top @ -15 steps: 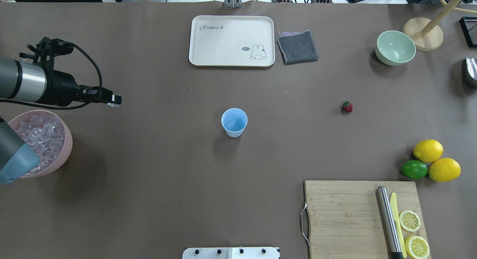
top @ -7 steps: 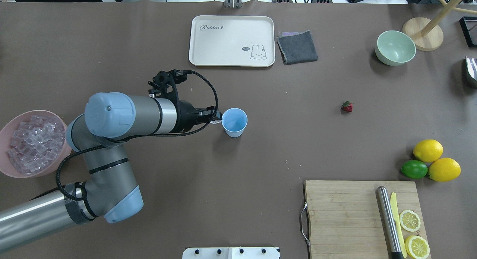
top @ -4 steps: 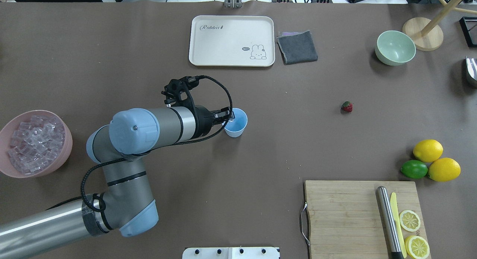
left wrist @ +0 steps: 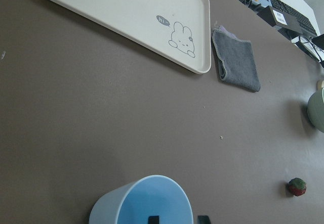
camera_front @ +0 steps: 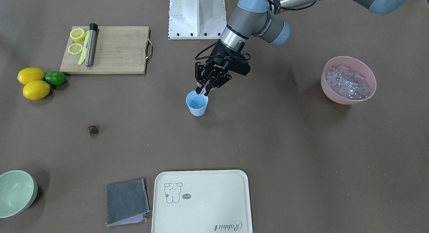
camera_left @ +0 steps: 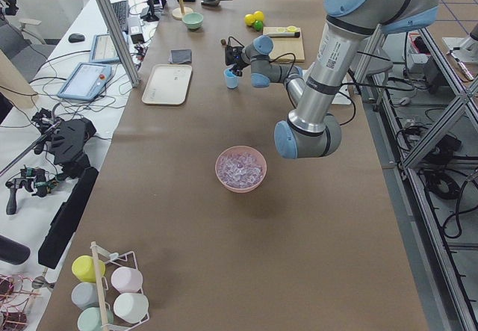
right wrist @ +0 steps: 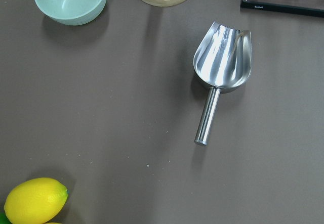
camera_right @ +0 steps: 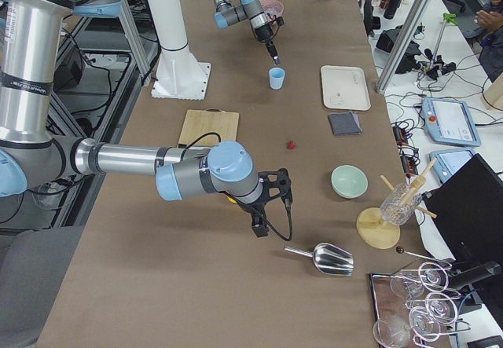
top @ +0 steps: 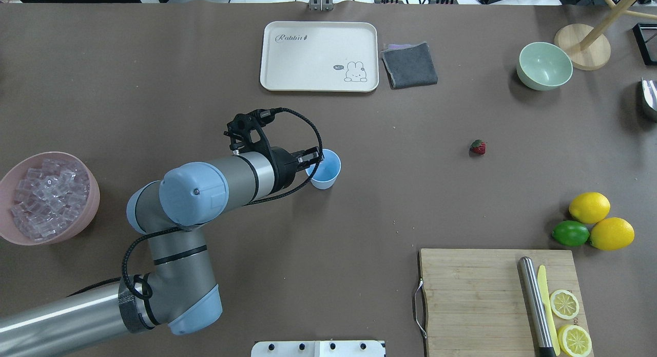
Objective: Put ice and strawberries in cup
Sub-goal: 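Open the left gripper above the blue cup to drop the ice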
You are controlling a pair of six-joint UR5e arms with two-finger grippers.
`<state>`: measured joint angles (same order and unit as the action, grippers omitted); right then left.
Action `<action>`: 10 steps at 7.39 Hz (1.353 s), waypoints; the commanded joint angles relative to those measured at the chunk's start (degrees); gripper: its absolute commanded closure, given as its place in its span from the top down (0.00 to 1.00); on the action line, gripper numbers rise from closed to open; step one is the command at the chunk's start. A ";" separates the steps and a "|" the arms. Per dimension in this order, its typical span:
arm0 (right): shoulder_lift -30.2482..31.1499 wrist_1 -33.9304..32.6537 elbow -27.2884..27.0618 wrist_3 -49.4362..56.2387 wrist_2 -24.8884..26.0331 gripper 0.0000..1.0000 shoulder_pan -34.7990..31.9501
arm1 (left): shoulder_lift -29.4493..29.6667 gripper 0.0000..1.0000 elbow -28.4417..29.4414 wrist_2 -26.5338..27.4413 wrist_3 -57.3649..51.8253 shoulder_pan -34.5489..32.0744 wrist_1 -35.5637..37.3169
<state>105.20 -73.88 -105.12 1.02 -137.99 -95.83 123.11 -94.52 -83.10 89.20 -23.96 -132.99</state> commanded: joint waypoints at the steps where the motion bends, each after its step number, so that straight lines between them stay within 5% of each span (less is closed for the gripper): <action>1: -0.09 -0.03 0.00 -0.05 0.09 1.00 0.12 | 0.03 0.15 0.21 1.01 -0.08 0.05 0.27; 3: -0.09 -0.03 0.00 -0.05 0.09 1.00 0.12 | 0.29 0.86 0.39 1.01 -0.08 0.22 0.45; 4: 0.00 -0.03 0.00 -0.14 0.09 1.00 0.12 | 0.29 0.95 0.39 1.01 -0.08 0.31 0.36; 7: 0.00 -0.03 0.00 -0.23 0.09 1.00 0.12 | -0.84 0.96 -1.27 0.74 -0.61 0.23 0.88; 10: 0.00 -0.03 0.00 -0.32 0.18 1.00 0.12 | -6.73 0.98 -17.22 -11.95 -9.65 -4.50 20.31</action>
<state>105.20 -73.92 -105.12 0.74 -137.85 -95.71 118.40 -105.13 -88.86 82.58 -26.00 -122.00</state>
